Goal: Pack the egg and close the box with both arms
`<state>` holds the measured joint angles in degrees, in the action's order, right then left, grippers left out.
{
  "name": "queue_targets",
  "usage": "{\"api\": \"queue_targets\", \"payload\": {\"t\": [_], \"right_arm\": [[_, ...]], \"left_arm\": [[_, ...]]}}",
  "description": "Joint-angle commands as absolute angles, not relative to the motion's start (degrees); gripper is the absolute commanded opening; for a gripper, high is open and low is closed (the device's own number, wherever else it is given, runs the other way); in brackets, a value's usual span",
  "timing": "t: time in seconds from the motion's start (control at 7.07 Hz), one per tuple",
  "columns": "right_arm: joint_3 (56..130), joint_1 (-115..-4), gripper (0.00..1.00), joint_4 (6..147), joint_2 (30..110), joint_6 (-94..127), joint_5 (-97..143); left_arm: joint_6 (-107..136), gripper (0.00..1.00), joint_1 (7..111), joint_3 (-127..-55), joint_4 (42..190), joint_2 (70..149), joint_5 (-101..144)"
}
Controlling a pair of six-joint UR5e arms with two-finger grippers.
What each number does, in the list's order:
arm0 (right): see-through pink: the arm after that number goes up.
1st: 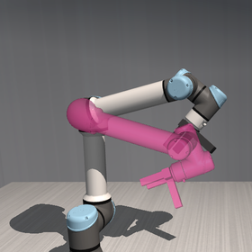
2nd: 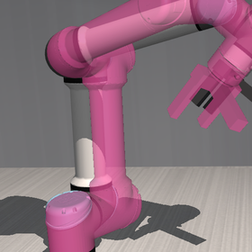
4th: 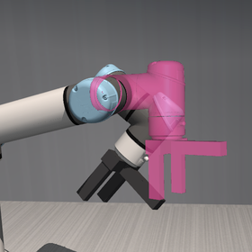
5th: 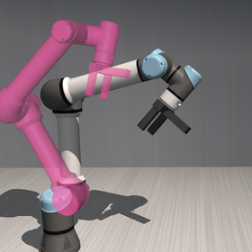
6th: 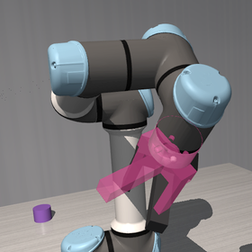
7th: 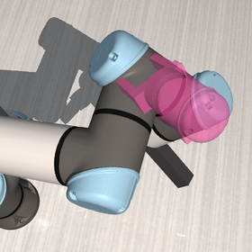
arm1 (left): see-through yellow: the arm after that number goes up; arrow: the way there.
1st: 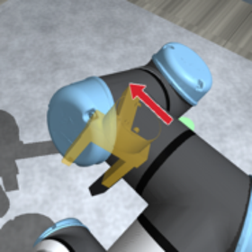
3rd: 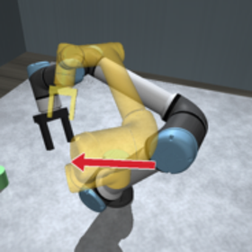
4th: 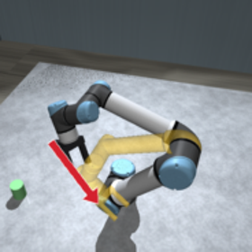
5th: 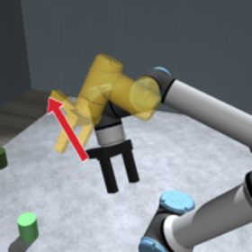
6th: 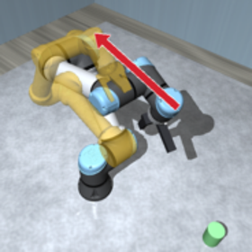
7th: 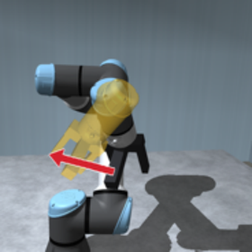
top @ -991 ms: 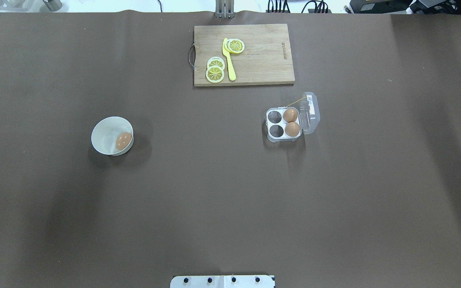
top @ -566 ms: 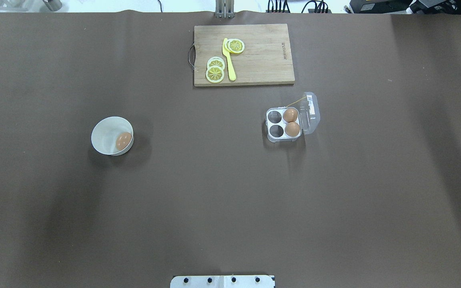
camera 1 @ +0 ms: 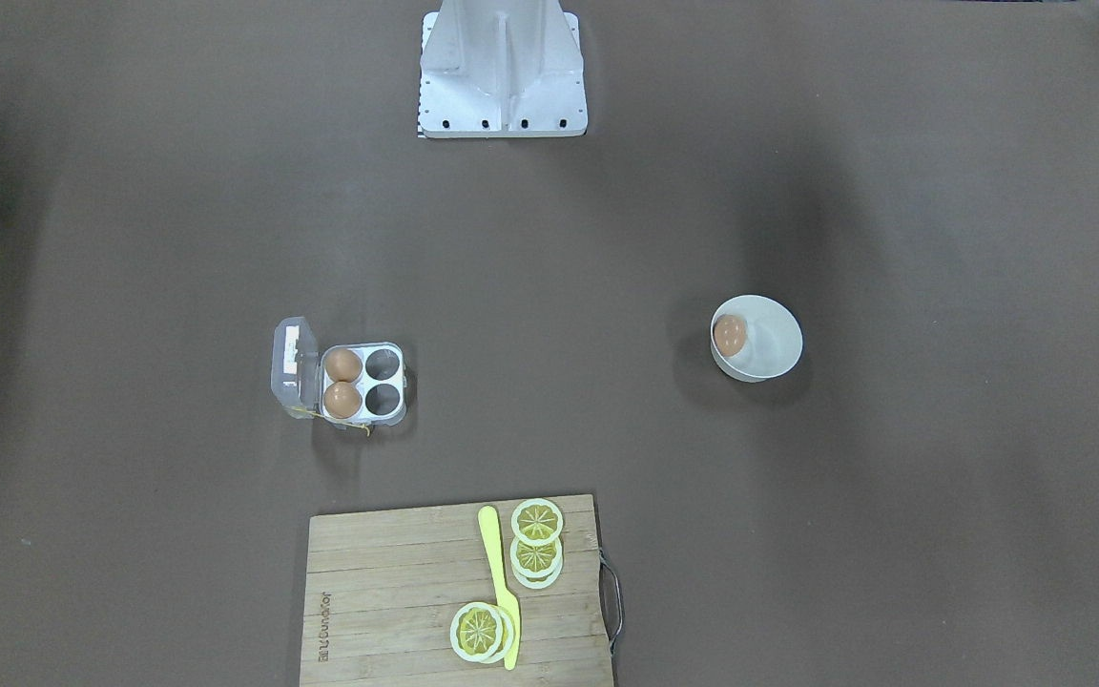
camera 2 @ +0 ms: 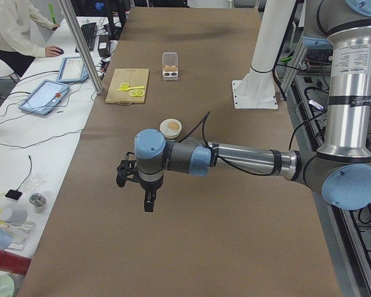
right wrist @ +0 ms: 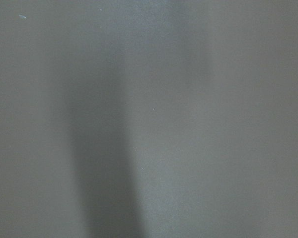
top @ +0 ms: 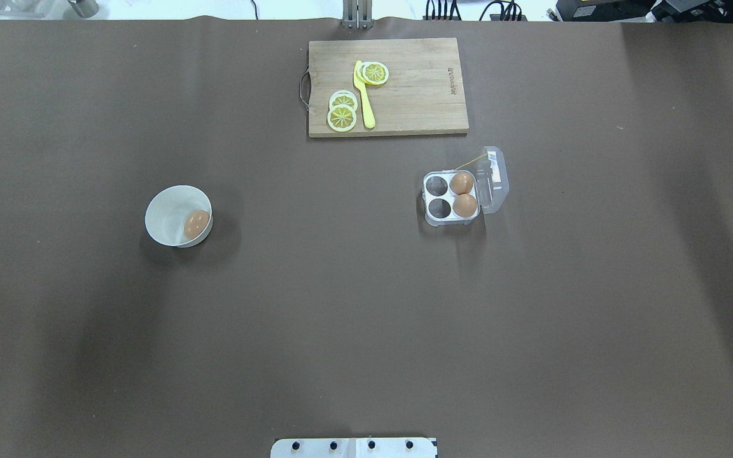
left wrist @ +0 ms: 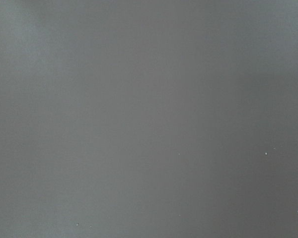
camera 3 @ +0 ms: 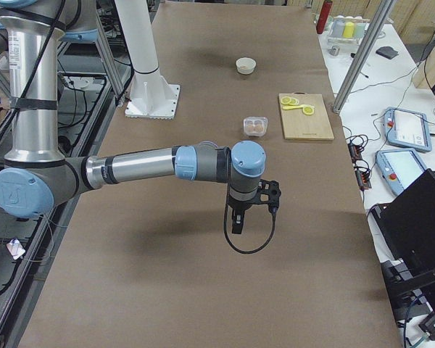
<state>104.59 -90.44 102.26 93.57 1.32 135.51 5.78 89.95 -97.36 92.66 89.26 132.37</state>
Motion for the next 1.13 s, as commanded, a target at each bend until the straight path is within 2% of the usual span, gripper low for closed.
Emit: {"api": "queue_targets", "payload": {"t": [0.0,0.99], "right_arm": [[104.7,-90.4,1.00,102.0,93.5,1.3,135.6],[105.0,-90.4,1.00,102.2,93.6,1.3,136.8]], "left_arm": [[5.4,0.98,89.9,-96.9,94.6,88.6,132.0],[9.0,0.98,89.1,-97.8,95.5,91.6,132.6]]}}
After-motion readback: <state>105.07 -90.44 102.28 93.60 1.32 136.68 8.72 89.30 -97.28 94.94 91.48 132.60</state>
